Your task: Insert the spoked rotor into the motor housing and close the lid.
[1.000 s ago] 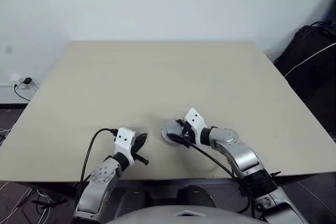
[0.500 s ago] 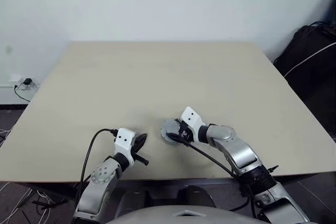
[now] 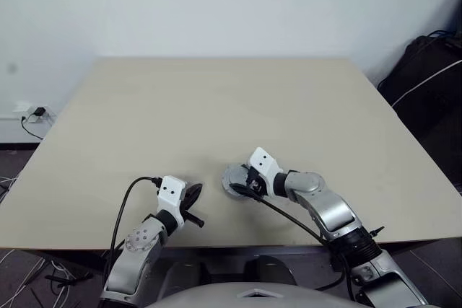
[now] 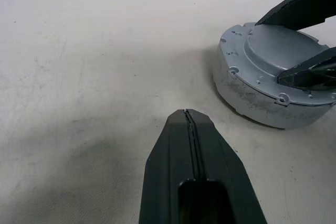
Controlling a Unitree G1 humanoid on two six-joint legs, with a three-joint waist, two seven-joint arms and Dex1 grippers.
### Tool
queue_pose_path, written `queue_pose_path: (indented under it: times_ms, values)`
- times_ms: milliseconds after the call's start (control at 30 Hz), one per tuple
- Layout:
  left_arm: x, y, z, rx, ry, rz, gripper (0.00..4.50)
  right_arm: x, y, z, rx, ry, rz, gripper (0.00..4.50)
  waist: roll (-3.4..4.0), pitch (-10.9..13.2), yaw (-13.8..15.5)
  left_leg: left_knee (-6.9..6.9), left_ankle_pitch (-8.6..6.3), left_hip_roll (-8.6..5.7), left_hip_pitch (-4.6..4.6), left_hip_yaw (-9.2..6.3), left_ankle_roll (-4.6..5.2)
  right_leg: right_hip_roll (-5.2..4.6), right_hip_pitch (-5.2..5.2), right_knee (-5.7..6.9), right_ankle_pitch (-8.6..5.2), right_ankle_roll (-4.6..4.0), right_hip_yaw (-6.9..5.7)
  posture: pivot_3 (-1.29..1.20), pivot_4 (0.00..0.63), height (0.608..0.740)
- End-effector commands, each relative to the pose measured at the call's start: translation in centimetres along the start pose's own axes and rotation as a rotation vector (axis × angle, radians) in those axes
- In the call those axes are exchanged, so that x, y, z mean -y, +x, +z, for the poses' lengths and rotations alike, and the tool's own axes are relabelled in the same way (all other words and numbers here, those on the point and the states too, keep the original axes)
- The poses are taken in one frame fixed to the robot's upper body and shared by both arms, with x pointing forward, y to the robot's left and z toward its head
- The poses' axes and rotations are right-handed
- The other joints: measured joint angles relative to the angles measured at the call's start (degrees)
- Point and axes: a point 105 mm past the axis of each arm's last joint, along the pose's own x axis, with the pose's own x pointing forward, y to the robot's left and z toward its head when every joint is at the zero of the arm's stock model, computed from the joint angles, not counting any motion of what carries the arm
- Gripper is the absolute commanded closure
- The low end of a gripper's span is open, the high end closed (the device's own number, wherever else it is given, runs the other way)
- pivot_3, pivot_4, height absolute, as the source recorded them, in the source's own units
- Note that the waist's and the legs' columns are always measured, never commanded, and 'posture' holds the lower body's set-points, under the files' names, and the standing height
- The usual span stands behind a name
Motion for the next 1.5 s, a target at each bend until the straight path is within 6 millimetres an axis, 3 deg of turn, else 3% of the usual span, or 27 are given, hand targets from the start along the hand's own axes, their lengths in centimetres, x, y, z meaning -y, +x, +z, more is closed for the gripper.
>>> queue_pose_path:
  times_ms: [33, 300, 567, 1033, 1433, 1500]
  values:
    - [0.4, 0.3, 2.0, 0.067, 0.037, -0.022, 4.5, 0.3, 0.0, -1.5, -0.073, 0.003, -0.034, 1.28, -0.01, -0.1, 0.0, 0.0, 0.0, 0.0, 0.01, 0.0, 0.0, 0.0, 0.0, 0.0, 0.0, 0.0, 0.0, 0.0, 0.0, 0.74]
    - [0.3, 3.1, 4.7, 0.095, 0.091, 0.04, 4.5, 0.4, 0.3, -1.6, -0.077, 0.0, -0.051, 1.28, -0.1, -0.3, 0.0, 0.01, -0.03, 0.0, 0.14, 0.0, 0.07, 0.0, 0.15, 0.01, 0.06, 0.1, 0.02, 0.0, 0.0, 0.74]
    - [2.4, 5.8, 6.9, 0.002, -0.23, -0.22, 4.5, 0.5, 0.3, -1.5, -0.074, 0.002, -0.059, 1.28, -0.17, -0.4, -0.1, 0.02, 0.09, 0.01, 0.16, -0.01, -0.13, 0.05, 0.16, 0.03, 0.06, 0.1, 0.01, 0.0, 0.0, 0.74]
    - [2.5, 6.3, 4.2, -0.226, -0.306, -0.23, 4.5, 0.4, 0.0, -1.5, -0.067, 0.017, -0.072, 1.28, -0.21, -0.4, -0.1, 0.06, 0.11, -0.01, 0.18, -0.05, -0.13, 0.09, 0.24, 0.03, 0.08, 0.12, 0.09, 0.0, 0.0, 0.74]
    - [3.7, 6.2, 3.7, -0.274, -0.315, -0.261, 4.5, 0.1, 0.0, -1.5, -0.065, 0.024, -0.057, 1.28, -0.16, -0.5, 0.0, 0.05, 0.1, -0.02, 0.17, -0.06, -0.14, 0.04, 0.21, 0.02, 0.08, 0.1, 0.1, 0.0, 0.0, 0.74]
    - [3.7, 6.2, 3.7, -0.274, -0.315, -0.262, 4.5, 0.2, -0.5, -1.7, -0.063, 0.034, -0.05, 0.53, -0.15, -0.5, 0.0, 0.05, 0.1, -0.02, 0.17, -0.06, -0.14, 0.03, 0.21, 0.02, 0.07, 0.1, 0.1, 0.0, 0.0, 0.74]
